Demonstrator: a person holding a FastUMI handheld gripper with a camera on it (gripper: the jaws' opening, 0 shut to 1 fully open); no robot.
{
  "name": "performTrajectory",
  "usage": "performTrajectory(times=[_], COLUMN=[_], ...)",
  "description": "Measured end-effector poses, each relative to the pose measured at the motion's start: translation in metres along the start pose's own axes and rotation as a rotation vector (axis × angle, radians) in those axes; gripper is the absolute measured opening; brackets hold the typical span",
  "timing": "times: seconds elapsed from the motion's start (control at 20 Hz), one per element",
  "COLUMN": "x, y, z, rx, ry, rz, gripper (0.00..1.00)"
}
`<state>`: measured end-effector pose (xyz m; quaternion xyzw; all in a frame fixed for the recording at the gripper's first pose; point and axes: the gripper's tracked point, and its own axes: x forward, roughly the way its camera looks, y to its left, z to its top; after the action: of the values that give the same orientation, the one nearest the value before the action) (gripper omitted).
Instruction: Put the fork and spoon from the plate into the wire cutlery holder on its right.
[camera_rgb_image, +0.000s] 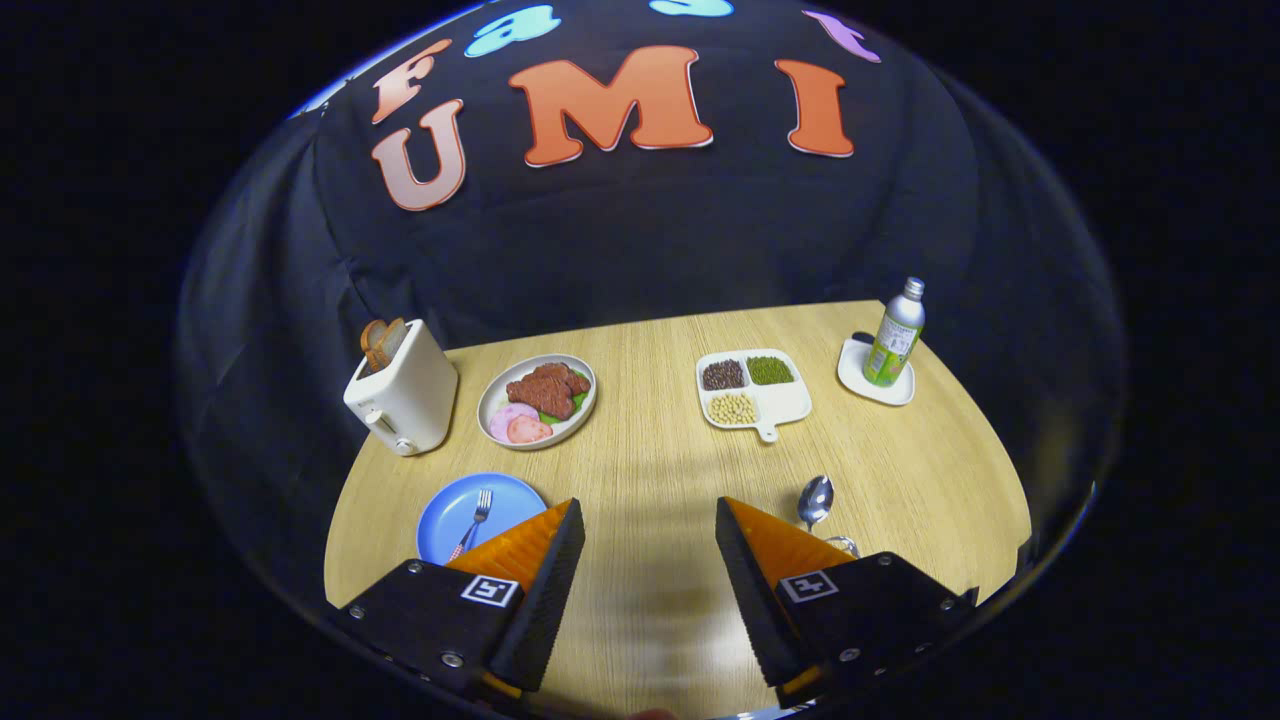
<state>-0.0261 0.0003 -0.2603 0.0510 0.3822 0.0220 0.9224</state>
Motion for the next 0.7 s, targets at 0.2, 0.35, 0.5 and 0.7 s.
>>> performTrajectory(times=[0.2,0.35,0.5,0.7], x=[0.005,0.010,0.022,0.042], y=[0.042,0.074,0.112,0.160], z=[0.009,0.003,-0.011,-0.042], rx=[-0.037,-0.053,-0.070,-0.079], ry=[-0.103,-0.126,-0.112,-0.056], rz=[0.004,0.014,0.043,0.085], gripper=[0.84,0.84,0.85,0.85])
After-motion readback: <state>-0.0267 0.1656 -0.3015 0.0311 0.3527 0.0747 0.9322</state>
